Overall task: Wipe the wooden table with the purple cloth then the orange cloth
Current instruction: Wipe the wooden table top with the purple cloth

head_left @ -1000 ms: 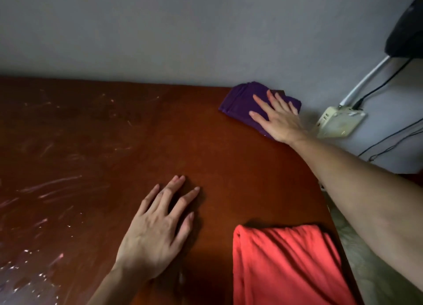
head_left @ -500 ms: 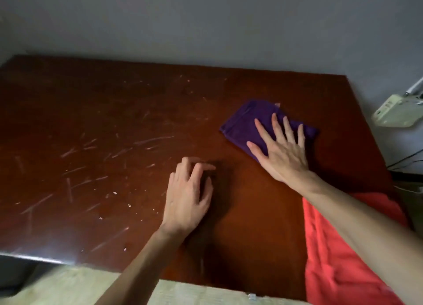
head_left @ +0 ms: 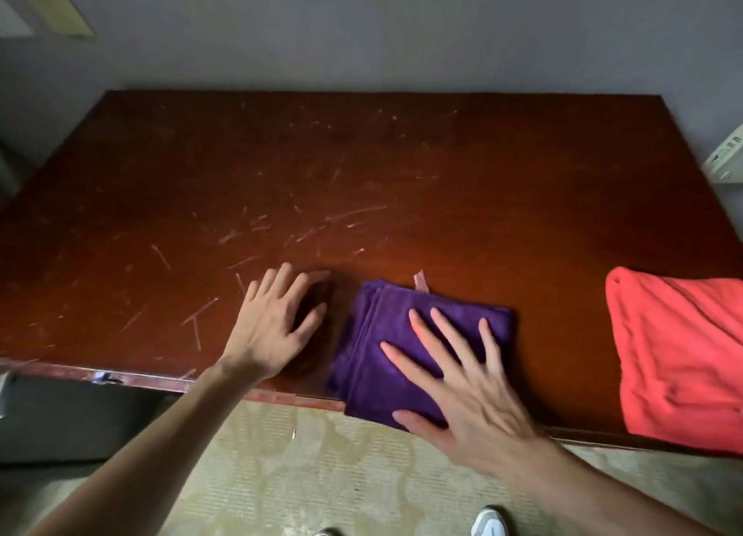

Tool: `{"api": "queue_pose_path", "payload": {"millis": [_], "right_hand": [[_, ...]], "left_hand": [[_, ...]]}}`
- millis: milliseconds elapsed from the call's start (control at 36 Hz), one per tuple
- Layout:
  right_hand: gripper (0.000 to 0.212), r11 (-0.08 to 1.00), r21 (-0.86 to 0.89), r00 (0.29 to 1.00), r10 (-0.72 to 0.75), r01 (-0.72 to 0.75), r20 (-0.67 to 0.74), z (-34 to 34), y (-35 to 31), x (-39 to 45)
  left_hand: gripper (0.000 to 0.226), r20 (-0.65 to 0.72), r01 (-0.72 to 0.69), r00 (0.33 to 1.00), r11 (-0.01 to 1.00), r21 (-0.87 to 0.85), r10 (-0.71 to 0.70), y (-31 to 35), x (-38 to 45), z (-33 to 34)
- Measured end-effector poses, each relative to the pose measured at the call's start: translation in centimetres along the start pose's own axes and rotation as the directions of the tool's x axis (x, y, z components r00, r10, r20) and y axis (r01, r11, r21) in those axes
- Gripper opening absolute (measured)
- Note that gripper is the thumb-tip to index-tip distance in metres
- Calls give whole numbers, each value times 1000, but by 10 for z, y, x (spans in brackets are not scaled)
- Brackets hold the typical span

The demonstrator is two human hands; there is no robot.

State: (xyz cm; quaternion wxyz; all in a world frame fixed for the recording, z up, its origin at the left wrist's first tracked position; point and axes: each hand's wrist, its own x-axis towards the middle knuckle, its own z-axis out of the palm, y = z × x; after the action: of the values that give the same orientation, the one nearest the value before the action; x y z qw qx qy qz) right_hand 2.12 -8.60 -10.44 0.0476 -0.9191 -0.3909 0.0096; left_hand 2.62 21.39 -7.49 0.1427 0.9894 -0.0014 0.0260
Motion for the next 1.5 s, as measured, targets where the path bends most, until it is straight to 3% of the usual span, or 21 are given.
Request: {"api": "queue_pose_path", "payload": {"millis": [194, 361, 611, 750, 1083, 1278, 1500], "right_hand": [[64, 984, 15, 979, -178, 178, 103, -11, 38, 46], [63, 941, 11, 914, -331, 338, 236, -29, 100, 126], [63, 922, -15, 907, -379, 388, 181, -34, 180, 210], [64, 948, -49, 934, -301, 315, 192, -40, 226, 264], [75, 999, -17, 990, 33, -31, 138, -49, 283, 348], [67, 966, 45, 964, 249, -254, 88, -38, 259, 345], [66, 900, 36, 899, 432, -435, 79, -19, 173, 307]], "left_hand": [[57, 129, -169, 978, 985, 25, 164, -25, 8, 0], [63, 97, -93, 989, 985, -147, 108, -41, 20, 5], [66, 119, -91, 988, 993, -77, 100, -41, 20, 7], [65, 140, -89, 986, 995, -51, 96, -40, 21, 9], [65, 140, -107, 984, 994, -24, 110, -41, 26, 12], [63, 116, -105, 988, 994, -8, 105, -40, 26, 14], [63, 72, -134, 988, 988, -83, 140, -43, 26, 14]]}}
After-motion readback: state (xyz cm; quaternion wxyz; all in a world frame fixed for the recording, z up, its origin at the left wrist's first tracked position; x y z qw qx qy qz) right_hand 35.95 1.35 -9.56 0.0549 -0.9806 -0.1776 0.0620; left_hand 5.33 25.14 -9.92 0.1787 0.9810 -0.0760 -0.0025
